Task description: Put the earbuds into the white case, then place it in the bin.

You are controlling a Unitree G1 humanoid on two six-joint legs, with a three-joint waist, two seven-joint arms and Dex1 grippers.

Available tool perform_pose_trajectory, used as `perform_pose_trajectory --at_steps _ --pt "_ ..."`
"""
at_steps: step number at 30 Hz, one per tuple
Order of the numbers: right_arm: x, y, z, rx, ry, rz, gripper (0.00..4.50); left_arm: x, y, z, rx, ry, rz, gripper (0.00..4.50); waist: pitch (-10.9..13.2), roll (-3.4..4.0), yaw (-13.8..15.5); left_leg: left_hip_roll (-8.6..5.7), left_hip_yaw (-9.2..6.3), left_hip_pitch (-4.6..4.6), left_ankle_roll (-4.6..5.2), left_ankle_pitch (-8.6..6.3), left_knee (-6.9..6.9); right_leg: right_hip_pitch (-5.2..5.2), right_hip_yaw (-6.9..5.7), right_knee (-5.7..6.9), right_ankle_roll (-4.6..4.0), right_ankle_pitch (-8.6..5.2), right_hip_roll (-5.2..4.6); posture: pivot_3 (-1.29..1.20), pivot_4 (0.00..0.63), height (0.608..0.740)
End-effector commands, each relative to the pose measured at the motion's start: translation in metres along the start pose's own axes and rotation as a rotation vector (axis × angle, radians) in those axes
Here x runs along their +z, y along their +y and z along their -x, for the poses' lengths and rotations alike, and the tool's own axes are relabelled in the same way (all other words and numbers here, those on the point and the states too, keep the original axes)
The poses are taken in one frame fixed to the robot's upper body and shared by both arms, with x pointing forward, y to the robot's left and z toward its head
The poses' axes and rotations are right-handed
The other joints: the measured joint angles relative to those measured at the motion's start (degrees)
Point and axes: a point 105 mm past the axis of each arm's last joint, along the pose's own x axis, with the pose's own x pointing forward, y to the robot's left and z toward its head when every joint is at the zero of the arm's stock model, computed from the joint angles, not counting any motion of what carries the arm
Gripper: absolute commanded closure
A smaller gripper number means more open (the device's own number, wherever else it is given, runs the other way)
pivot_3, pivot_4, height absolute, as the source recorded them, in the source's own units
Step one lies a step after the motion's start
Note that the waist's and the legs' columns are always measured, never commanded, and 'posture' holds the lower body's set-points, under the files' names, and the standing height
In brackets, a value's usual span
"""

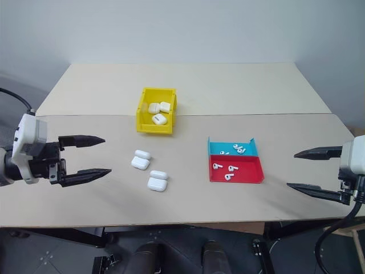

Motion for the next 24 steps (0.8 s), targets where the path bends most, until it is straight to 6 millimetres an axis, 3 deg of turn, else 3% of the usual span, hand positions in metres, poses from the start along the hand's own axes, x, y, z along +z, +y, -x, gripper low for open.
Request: perform_pose_trajectory --at_steps 1,7,14,20,24 --pt "0.005 -0.001 0.002 0.004 0.001 0.037 0.81 0.013 -0.002 0.004 -0.001 0.005 -0.032 0.0 0.0 0.0 0.0 0.0 0.0 0.0 0.0 0.0 0.0 0.0 0.0 0.0 0.0 0.0 0.0 0.0 0.15 0.74" --pt "0.004 -0.003 0.0 0.003 0.007 0.04 0.81 0.014 0.004 0.001 0.073 -0.005 -0.011 0.0 0.0 0.0 0.0 0.0 0.0 0.02 -0.01 0.01 0.0 0.02 0.0 0.01 0.01 0.01 0.0 0.0 0.15 0.74" --pt "0.002 -0.003 0.0 0.005 0.013 0.03 0.81 0.001 0.008 -0.005 0.237 0.13 -0.043 0.0 0.0 -0.01 0.0 0.0 0.0 0.02 -0.02 0.01 0.0 0.01 0.02 0.01 0.01 0.01 0.0 0.0 0.15 0.74" --pt "0.005 -0.01 -0.001 0.003 0.008 0.025 0.81 0.022 -0.009 -0.017 0.312 0.095 -0.031 0.0 0.0 -0.06 0.0 -0.03 0.0 0.06 -0.16 0.1 0.0 0.06 0.05 0.02 0.04 0.04 -0.03 0.0 0.15 0.74" --pt "0.003 -0.007 0.0 0.01 0.017 0.0 0.81 0.021 -0.003 -0.023 0.42 0.166 -0.013 0.0 0.0 -0.07 0.1 -0.03 -0.02 0.12 -0.21 0.13 0.0 0.08 0.05 0.08 0.05 0.07 -0.01 0.0 0.15 0.74"
